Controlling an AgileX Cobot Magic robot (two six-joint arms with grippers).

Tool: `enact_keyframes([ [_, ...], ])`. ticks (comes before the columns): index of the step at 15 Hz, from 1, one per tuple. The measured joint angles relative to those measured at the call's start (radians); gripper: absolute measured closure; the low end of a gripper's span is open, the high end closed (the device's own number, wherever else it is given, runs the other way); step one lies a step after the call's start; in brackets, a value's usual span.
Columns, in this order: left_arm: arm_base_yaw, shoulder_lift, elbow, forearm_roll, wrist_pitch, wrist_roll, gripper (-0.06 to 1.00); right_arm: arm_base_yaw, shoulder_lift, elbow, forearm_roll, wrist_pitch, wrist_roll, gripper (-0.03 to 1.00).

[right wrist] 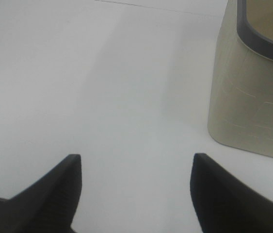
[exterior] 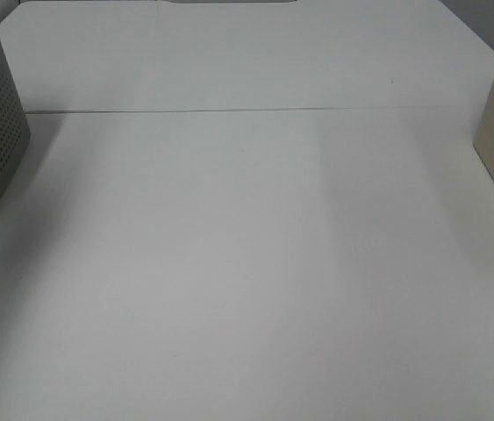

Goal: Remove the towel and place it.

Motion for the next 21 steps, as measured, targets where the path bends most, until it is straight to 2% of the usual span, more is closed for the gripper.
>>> enact_keyframes([
  [5, -0.187, -0.091, -0.006, -0.002, -0.016, -0.053, 0.94, 0.000, 0.000, 0.000, -0.001, 0.000, 0.000, 0.33],
  [8, -0.302, -0.095, -0.028, -0.003, -0.090, -0.145, 0.94, 0.000, 0.000, 0.000, -0.001, 0.000, 0.000, 0.33],
  [9, -0.364, -0.095, -0.030, -0.005, -0.116, -0.194, 0.94, 0.000, 0.049, -0.007, 0.001, -0.011, 0.000, 0.33],
  [10, -0.383, -0.091, -0.030, -0.006, -0.116, -0.202, 0.94, 0.000, 0.075, -0.011, 0.006, -0.024, 0.000, 0.33],
  [12, -0.462, -0.076, -0.030, -0.008, -0.125, -0.213, 0.94, 0.000, 0.192, -0.023, 0.082, -0.140, 0.000, 0.33],
  [13, -0.507, -0.067, -0.030, -0.009, -0.142, -0.213, 0.94, 0.000, 0.260, -0.023, 0.149, -0.229, -0.008, 0.33],
  [14, -0.546, -0.059, -0.030, -0.012, -0.174, -0.213, 0.94, 0.000, 0.325, -0.023, 0.230, -0.305, -0.050, 0.33],
  [16, -0.599, -0.041, -0.030, -0.028, -0.252, -0.232, 0.94, 0.000, 0.457, -0.023, 0.392, -0.393, -0.227, 0.33],
  [18, -0.641, -0.025, -0.030, -0.055, -0.295, -0.236, 0.94, 0.000, 0.594, -0.023, 0.574, -0.459, -0.473, 0.33],
  [21, -0.690, -0.016, -0.030, -0.076, -0.300, -0.236, 0.94, 0.000, 0.848, -0.023, 0.919, -0.534, -0.865, 0.33],
])
